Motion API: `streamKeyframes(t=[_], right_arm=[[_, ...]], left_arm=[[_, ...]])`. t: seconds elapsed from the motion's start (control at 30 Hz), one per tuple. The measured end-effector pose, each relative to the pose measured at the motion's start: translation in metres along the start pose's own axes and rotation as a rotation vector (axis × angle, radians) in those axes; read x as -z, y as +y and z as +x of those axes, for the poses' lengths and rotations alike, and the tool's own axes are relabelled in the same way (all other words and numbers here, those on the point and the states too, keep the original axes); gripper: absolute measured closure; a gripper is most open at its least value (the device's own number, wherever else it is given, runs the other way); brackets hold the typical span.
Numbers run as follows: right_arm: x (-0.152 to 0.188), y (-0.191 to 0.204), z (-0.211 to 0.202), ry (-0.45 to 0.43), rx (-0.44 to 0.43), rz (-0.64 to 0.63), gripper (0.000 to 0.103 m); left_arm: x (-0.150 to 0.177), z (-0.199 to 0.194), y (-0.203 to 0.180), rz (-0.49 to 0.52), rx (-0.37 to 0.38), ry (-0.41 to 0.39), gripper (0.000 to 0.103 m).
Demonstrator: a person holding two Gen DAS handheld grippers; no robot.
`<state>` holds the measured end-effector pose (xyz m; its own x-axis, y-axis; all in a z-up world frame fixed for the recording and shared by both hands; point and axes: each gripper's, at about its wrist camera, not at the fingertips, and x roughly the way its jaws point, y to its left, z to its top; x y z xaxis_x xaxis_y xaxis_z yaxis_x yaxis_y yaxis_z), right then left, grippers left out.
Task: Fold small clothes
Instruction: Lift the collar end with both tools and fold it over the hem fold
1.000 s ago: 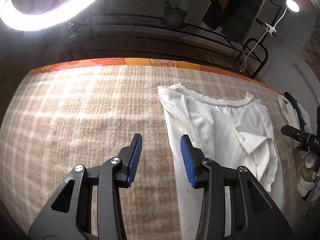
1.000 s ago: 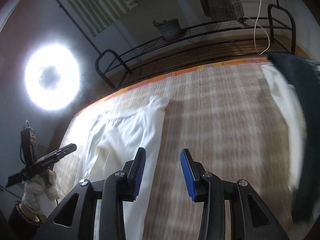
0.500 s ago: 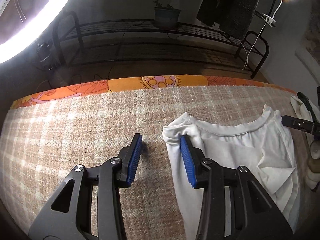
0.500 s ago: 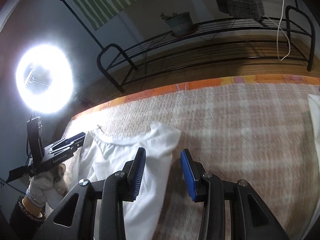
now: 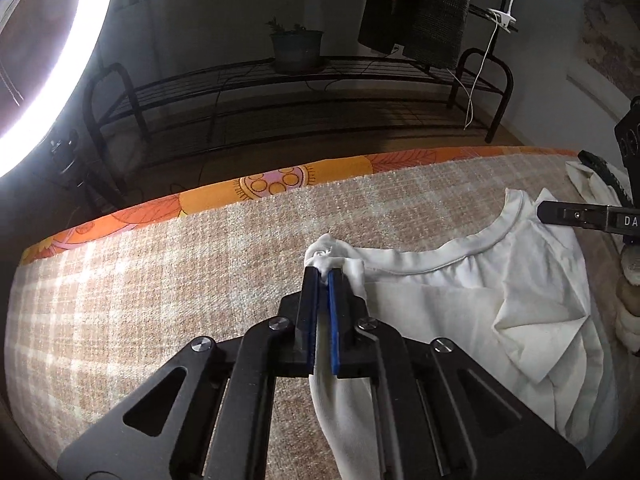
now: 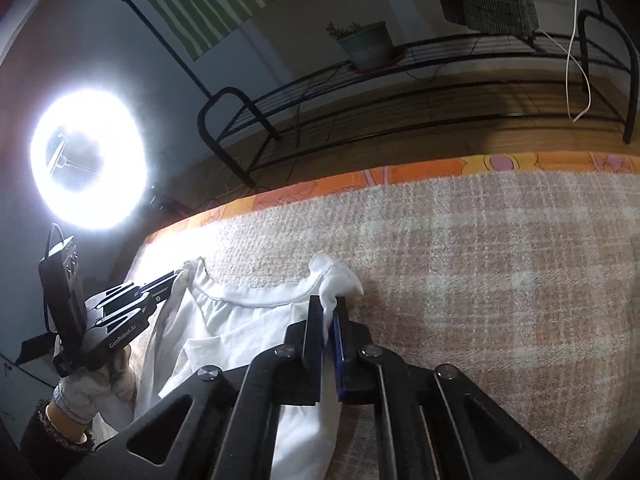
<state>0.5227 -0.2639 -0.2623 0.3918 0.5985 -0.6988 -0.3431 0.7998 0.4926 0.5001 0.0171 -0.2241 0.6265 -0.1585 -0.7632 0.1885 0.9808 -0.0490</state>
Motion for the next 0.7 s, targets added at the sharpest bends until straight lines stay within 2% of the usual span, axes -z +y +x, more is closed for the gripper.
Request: streamKeyframes(t=[0.13,0.37,0.43,0.7], right_arm=[[-0.001,0.012,-0.015,-0.043,-0.008,-0.023,0.103],[0.001,0.034,-0.064,-0.092,-0.026,-0.07,0.103],[0.004,0.044,-0.075,-0.099,-0.027,-0.081,0.103],[0.04,0.088,-0.136,-0.12,-0.006,-0.149,0.103]], left_arm=[[0.003,-0.023,0.006,-0.06,0.036,-0.023,0.101],[0.011,-0.081,-0.001,-0.057,0.082,-0.091,0.101],[0.013,-0.099,-0.005,-0.045,0.072,-0.107,0.101],[0.037,-0.175,-0.011,-0.009,0.072,-0.158,0.101]])
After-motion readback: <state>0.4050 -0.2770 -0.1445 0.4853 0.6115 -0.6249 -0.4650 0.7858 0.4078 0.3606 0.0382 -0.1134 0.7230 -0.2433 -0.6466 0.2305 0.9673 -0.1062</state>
